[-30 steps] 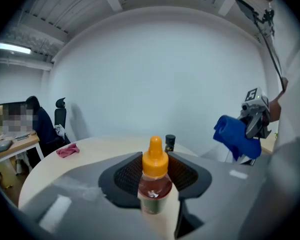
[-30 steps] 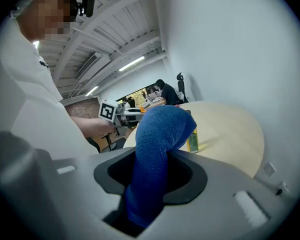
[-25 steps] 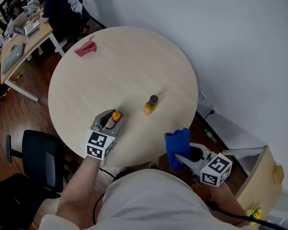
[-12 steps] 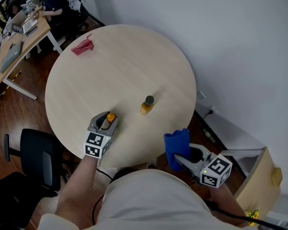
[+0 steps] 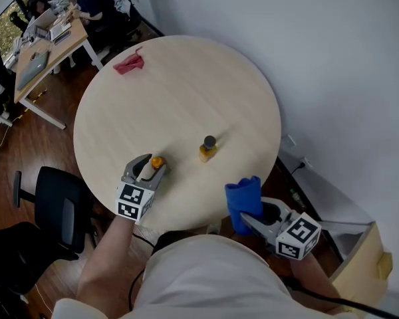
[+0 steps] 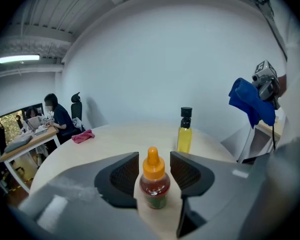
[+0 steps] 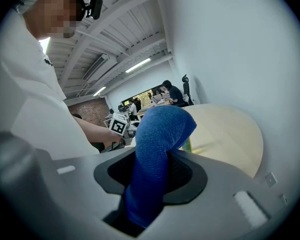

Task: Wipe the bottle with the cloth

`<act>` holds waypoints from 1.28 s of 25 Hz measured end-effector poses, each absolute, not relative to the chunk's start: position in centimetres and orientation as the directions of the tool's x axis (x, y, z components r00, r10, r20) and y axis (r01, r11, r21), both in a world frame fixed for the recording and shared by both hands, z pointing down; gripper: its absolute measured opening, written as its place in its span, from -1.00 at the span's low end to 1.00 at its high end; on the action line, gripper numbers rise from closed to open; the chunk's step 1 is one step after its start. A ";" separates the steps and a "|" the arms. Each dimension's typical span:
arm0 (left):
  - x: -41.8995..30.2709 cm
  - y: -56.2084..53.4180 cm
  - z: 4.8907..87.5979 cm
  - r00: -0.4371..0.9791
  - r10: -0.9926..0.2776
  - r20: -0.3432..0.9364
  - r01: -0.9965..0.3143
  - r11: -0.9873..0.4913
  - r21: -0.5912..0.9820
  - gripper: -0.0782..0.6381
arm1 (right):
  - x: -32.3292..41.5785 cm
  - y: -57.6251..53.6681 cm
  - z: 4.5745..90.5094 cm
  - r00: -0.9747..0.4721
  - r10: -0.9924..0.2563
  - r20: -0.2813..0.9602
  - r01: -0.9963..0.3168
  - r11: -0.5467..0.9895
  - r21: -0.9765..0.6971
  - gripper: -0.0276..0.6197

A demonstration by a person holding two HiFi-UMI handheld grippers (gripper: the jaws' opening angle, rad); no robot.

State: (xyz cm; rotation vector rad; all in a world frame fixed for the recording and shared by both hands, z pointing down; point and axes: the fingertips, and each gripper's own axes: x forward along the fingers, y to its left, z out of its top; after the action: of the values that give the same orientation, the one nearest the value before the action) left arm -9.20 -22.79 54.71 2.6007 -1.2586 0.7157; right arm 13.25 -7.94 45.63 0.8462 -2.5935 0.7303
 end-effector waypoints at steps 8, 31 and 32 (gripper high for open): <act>-11.6 -17.5 49.2 0.408 -0.787 0.463 -0.884 -0.467 -0.016 -0.21 | 14.3 -8.2 45.7 -0.838 -0.398 0.373 -0.530 0.754 -0.388 -0.44; -21.4 8.5 45.0 0.607 -0.712 0.352 -0.749 -0.661 -0.045 -0.27 | 4.6 14.4 43.3 -0.685 -0.637 0.355 -0.729 0.611 -0.309 -0.44; -21.8 10.0 45.1 0.622 -0.697 0.357 -0.736 -0.676 -0.038 -0.27 | 3.7 16.3 43.0 -0.677 -0.644 0.356 -0.736 0.600 -0.315 -0.44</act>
State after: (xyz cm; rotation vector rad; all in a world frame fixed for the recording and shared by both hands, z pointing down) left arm -21.82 10.02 45.06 2.7271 -1.2092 0.5272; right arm 3.68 16.31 42.95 1.1452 -2.6211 0.6563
